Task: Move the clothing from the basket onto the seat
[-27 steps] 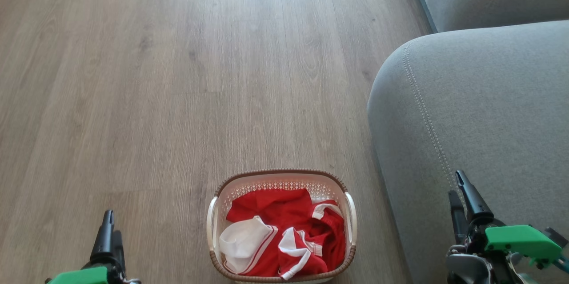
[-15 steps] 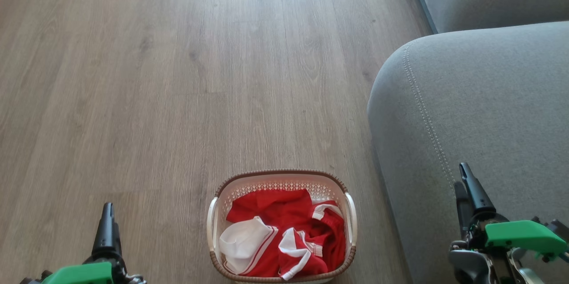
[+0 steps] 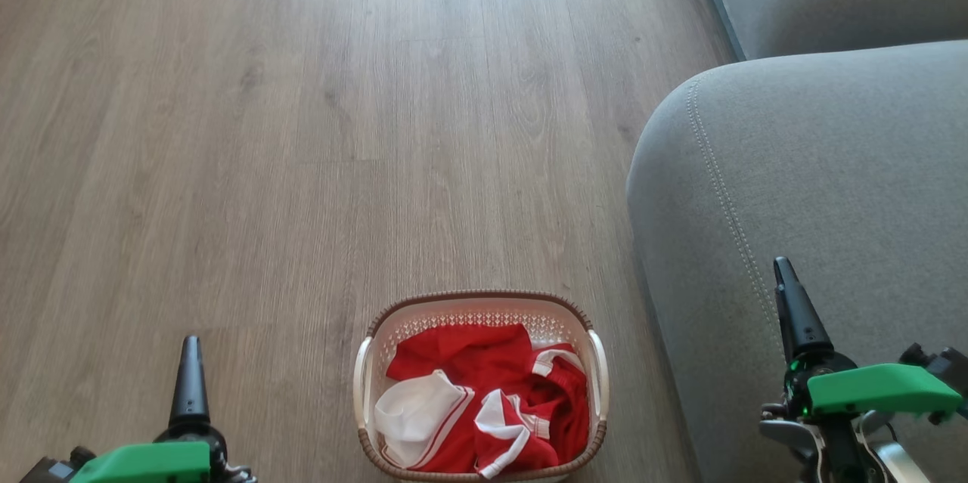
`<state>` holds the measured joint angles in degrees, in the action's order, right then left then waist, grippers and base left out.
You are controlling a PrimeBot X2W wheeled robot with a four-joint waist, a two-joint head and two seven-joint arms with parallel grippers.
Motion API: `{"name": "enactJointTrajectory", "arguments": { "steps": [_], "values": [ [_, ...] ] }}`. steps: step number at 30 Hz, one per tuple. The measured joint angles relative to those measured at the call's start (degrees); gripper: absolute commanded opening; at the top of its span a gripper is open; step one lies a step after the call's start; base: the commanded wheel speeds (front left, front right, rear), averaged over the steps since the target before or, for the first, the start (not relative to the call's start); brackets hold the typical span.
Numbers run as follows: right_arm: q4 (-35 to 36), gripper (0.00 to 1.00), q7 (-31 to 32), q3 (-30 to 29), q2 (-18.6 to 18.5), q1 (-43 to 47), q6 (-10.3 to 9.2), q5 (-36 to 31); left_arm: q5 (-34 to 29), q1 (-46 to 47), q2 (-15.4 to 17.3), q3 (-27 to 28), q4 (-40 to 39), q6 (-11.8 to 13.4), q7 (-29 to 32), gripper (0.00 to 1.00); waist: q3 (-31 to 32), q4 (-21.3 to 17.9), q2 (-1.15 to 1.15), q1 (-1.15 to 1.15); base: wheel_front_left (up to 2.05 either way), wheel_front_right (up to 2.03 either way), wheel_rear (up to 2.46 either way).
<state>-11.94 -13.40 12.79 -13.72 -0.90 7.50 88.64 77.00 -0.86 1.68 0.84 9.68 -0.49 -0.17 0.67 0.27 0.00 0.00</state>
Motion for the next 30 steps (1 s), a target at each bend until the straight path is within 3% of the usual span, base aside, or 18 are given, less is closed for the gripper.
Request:
{"name": "enactJointTrajectory", "arguments": {
  "steps": [30],
  "values": [
    [2.0,1.00,-0.3,-3.6,3.5,0.5,0.00,-30.2,-29.1,-1.6,0.1,-3.7,-1.7,1.1,-4.8,1.00,0.7,0.2,0.00,0.00,0.00,0.00,0.00]
  ]
}}
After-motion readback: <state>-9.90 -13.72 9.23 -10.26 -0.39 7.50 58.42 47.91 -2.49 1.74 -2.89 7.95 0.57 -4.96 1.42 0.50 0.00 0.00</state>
